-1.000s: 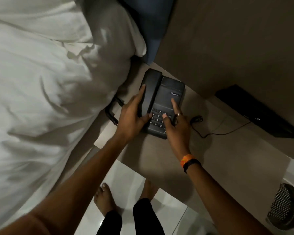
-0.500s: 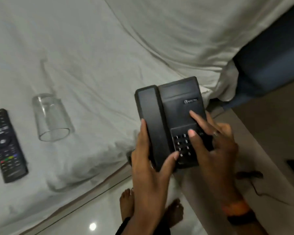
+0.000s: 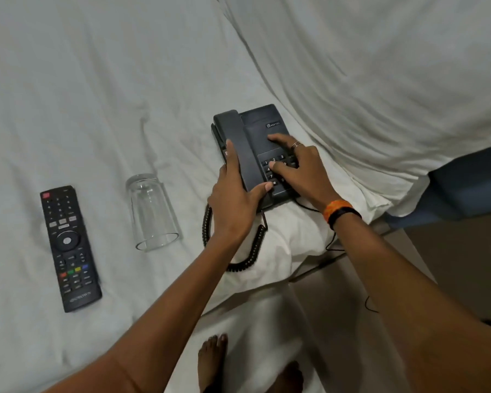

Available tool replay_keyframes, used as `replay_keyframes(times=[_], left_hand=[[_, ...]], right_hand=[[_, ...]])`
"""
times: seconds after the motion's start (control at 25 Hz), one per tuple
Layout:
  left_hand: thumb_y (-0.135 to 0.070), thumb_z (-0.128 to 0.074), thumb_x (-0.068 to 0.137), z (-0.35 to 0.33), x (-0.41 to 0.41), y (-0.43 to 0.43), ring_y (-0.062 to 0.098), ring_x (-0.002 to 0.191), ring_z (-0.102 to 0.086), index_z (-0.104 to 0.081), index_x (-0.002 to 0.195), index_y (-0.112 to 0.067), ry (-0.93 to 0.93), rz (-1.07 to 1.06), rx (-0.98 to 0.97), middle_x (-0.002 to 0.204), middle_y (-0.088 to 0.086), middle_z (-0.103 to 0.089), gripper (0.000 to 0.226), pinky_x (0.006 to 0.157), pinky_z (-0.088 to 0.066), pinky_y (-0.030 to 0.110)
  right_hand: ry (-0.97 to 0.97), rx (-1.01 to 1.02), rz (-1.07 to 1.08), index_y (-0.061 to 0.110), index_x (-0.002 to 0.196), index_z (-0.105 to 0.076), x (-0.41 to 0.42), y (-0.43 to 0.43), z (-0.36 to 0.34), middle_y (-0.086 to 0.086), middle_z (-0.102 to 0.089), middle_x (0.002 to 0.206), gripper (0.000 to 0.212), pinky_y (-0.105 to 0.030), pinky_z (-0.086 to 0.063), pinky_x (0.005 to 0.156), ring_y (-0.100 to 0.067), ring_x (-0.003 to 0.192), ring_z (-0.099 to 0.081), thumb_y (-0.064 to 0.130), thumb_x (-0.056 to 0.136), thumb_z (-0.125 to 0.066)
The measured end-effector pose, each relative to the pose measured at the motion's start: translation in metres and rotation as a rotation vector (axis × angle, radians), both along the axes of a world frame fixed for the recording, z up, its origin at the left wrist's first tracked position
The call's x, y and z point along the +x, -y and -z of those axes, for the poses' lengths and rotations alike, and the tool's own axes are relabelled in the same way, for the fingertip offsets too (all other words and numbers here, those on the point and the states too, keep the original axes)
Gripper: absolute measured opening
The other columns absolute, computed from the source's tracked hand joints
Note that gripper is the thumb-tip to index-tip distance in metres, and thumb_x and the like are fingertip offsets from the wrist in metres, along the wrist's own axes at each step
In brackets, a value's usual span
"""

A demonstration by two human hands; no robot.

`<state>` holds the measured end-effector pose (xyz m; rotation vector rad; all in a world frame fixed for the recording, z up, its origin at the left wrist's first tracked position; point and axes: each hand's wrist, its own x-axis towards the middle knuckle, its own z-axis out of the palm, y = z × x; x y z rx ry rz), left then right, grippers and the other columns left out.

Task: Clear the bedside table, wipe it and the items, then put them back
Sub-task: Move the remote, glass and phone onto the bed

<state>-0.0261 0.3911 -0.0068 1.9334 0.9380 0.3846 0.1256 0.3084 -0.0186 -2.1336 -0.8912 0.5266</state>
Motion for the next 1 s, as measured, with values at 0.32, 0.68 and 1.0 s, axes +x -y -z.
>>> replay_keyframes(times=[0.32,0.68,1.0], left_hand=[[-0.048,-0.062,0.094,-0.006,-0.013,0.018,0.032,0.148,-0.026,-0.014,0.161,-0.024,-0.100,0.018,0.277,0.166,0.015,-0.014,0.086,0.117,-0.031,0.045],[-0.048,-0.043,0.102,0.026,-0.024,0.119,0.030,0.154,-0.016,-0.024,0.159,-0.017,-0.062,0.644,0.721,0.167,0.011,-0.019,0.068,0.119,-0.022,0.045],[-0.065,-0.033,0.100,0.104,-0.057,0.320,0.030,0.157,-0.002,-0.013,0.161,-0.014,-0.096,1.299,0.779,0.169,0.014,-0.008,0.082,0.127,0.000,0.047]], right_hand=[[0.222,-0.063,0.092,0.042,0.146,-0.043,-0.032,0.024,0.001,-0.003,-0.032,0.159,0.065,-0.038,-0.029,0.116,-0.025,0.142,-0.032,0.048,0.085,-0.066],[0.544,-0.265,0.559,0.025,0.149,-0.046,-0.125,0.191,0.030,-0.015,-0.028,0.163,0.071,-0.052,-0.029,0.118,-0.034,0.150,-0.026,0.056,0.086,-0.060],[0.310,-0.720,0.901,0.026,0.155,-0.028,-0.242,0.425,0.084,-0.016,-0.015,0.167,0.085,-0.065,-0.023,0.118,-0.038,0.154,-0.013,0.072,0.085,-0.047]])
